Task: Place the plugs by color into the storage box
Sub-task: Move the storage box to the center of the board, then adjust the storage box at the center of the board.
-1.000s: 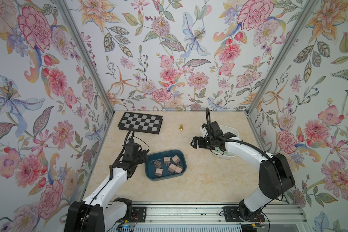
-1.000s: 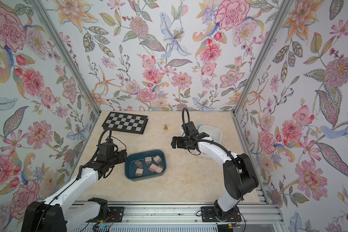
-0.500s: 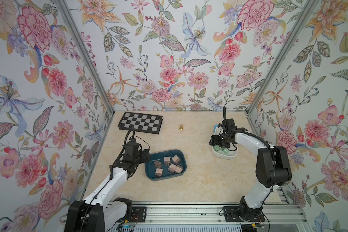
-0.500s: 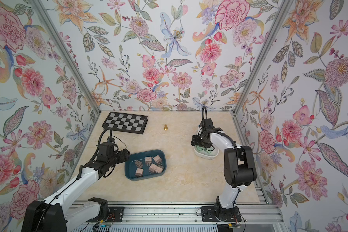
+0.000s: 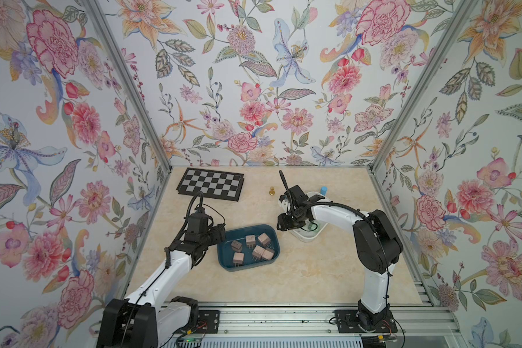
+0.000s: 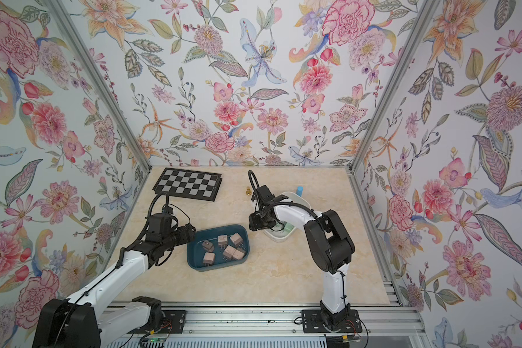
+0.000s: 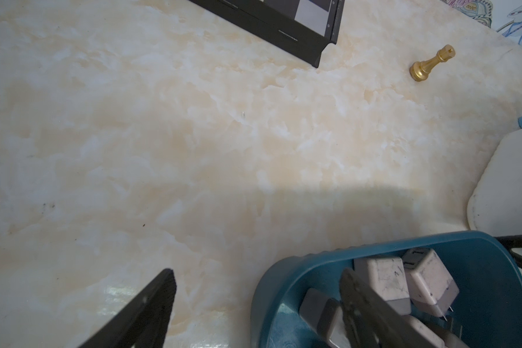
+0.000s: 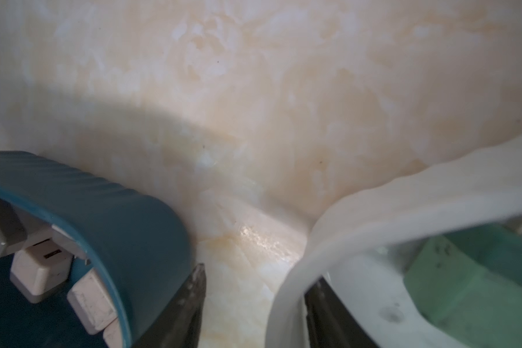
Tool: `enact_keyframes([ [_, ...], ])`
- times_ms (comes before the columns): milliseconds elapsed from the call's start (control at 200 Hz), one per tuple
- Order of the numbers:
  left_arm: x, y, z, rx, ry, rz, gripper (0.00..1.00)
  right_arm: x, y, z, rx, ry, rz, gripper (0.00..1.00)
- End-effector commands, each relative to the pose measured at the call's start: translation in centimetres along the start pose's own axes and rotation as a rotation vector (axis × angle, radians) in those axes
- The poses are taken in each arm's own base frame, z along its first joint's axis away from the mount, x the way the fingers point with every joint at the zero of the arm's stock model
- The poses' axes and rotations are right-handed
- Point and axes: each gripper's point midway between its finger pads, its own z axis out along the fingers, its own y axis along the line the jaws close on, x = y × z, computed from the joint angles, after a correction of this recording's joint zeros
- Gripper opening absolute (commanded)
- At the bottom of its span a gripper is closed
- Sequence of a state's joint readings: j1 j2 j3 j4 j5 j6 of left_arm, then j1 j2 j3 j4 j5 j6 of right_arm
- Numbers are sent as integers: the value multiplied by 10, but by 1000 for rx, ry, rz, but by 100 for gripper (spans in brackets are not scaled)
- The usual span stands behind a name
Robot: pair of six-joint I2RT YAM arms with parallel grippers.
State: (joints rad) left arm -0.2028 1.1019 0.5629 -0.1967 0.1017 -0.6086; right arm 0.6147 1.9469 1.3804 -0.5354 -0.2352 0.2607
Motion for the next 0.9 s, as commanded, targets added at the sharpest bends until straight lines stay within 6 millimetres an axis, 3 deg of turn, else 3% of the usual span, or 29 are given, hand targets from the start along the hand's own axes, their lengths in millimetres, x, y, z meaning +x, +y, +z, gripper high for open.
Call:
enact_keyframes([
  [0,-5,0,0,-4,-9,14,87,-5,5,-4,-18,-4,16,63],
  [110,-5,0,0,-7,-12,19,87,-9,9,-18,-25,-34,4,78],
  [225,-7,-5,-1,21,-21,37,86,-12,-4,-44,-4,-91,25,92],
  [355,-17,-9,-8,31,-72,57,87,-9,-42,-80,56,-169,91,98],
  [530,-37,-5,-18,-7,-165,55,91,11,-100,-121,119,-247,212,100],
  [665,-40,-12,-13,17,-153,79,93,34,-119,-128,110,-252,271,100],
  [896,-14,-81,-4,45,-37,396,97,63,-103,-117,69,-234,287,100],
])
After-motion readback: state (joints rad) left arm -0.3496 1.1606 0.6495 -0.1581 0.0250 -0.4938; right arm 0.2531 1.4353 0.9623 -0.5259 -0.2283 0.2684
